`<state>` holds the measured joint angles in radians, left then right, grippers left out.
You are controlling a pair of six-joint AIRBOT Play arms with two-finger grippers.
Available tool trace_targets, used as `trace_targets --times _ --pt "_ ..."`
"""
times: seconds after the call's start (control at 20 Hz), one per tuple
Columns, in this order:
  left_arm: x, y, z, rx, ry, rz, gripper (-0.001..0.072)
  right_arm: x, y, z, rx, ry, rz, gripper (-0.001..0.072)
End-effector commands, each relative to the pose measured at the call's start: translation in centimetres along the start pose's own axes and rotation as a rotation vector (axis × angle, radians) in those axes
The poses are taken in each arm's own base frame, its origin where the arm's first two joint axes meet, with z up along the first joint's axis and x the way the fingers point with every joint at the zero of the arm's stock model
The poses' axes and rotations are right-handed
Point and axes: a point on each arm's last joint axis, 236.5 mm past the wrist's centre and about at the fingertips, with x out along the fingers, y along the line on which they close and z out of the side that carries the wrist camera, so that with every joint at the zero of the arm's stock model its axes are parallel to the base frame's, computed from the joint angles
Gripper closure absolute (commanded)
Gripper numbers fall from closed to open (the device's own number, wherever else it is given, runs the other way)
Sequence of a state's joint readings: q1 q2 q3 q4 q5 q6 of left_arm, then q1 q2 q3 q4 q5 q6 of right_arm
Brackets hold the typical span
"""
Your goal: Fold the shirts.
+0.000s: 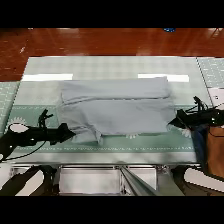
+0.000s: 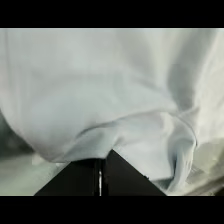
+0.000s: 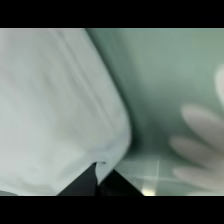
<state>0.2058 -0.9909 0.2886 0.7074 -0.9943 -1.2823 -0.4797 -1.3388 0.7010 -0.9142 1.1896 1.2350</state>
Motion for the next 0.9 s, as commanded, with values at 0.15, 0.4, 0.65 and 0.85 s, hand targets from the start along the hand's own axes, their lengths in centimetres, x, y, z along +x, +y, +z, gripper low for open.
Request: trace_targets --times 0.15,0.4,0.65,0.85 --pt "-5.2 -7.5 8.8 0.160 -0.195 -0.080 0.0679 -4.8 5.7 5.4 -0.155 -0.114 0.085 0.0694" --pt "-5.0 -9.3 16.3 0.150 -0.207 -0.079 0.0679 -5.9 8.8 10.7 -0.199 -0.180 0.122 0.0694" --pt "-3.1 -10.3 23.4 0.094 -0.182 -0.096 0.0679 -3.8 10.7 16.6 -0.185 -0.220 0.113 0.0693" --pt "-1.3 -11.6 26.1 0.127 -0.136 -0.112 0.0679 -1.8 10.9 19.6 -0.167 -0.207 0.120 0.0693"
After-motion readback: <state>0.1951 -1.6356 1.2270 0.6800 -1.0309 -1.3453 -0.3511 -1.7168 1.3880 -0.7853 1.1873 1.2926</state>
